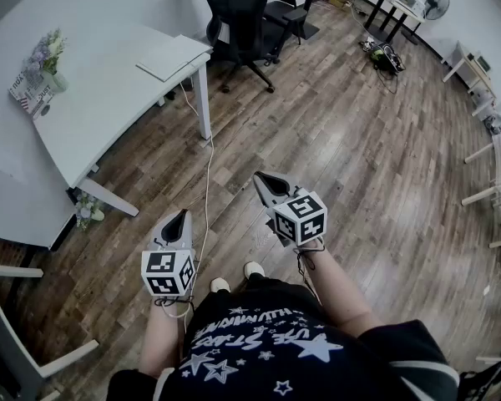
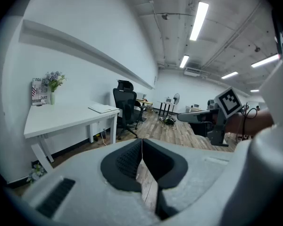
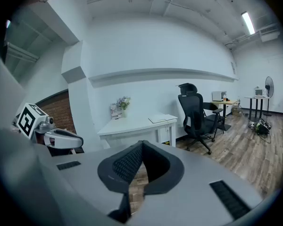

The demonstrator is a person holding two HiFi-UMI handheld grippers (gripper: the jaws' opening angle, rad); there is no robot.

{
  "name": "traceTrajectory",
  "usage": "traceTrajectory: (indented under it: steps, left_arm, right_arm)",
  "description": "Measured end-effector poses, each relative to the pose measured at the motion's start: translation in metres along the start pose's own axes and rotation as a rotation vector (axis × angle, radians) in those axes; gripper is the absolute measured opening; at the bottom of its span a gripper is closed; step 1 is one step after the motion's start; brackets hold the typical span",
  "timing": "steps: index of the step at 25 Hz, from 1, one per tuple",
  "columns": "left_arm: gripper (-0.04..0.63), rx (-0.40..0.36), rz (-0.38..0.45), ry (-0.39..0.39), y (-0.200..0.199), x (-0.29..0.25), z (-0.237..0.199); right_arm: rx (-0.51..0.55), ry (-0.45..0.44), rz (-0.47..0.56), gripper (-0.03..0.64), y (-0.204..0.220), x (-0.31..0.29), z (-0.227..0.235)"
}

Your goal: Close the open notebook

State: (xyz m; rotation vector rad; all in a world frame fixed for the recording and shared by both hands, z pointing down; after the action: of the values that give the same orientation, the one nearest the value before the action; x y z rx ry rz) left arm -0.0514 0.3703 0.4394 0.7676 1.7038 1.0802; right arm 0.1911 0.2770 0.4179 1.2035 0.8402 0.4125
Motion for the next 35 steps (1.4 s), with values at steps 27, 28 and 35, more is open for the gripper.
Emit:
traceTrajectory:
  steps: [27,28,35]
  left_arm:
    - [0.021,0.015,-0.026,0.062,0.033,0.036,-0.049]
    - [0.021,0.014,-0.026,0.059,0.032,0.032,-0.051]
    - [0.021,0.028,-0.018,-0.014,0.011,-0.009,-0.069]
  right_arm:
    - [-0.096,0.055,0.016,0.120,0.014,-0.013,-0.055]
    - [-0.106,0.050,0.014,0.149,0.012,-0.017,-0.050]
    - [-0.154,-0.020,-0.007,0.236,-0.003,-0.068,-0.003]
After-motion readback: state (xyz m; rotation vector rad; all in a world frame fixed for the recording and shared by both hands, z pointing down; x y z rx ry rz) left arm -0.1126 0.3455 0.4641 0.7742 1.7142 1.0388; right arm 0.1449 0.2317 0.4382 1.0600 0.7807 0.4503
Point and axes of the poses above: the fingertips, and each gripper's own axes: x backward along the fingers, z to its right, y out of its underside, the point moved 8 cm from there along x, backward along the fingers, and after that the axes turned 1 degree about -z, right-handed, at the moved point
